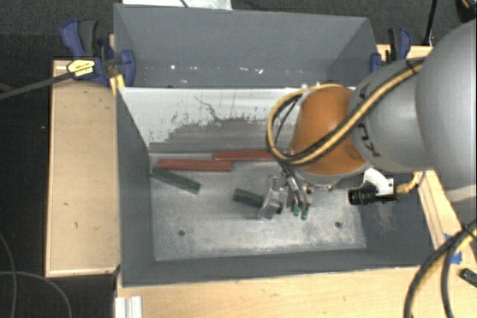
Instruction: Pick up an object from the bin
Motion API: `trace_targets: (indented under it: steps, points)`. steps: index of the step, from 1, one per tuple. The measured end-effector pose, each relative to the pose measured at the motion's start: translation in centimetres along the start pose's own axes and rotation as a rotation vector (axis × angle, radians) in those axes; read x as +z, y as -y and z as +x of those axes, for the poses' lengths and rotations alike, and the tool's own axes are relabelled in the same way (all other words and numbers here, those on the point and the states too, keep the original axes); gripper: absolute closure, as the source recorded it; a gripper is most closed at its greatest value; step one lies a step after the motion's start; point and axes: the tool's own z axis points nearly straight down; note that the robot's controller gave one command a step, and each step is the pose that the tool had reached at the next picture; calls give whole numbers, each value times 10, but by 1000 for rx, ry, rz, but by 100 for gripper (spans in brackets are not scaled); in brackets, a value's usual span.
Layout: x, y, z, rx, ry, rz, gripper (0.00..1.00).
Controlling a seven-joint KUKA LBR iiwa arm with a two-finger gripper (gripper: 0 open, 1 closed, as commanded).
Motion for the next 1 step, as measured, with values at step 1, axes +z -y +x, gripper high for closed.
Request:
trace_targets:
  steps: [1]
  points:
    - [-152,-23,-6,-38,12,-5,100]
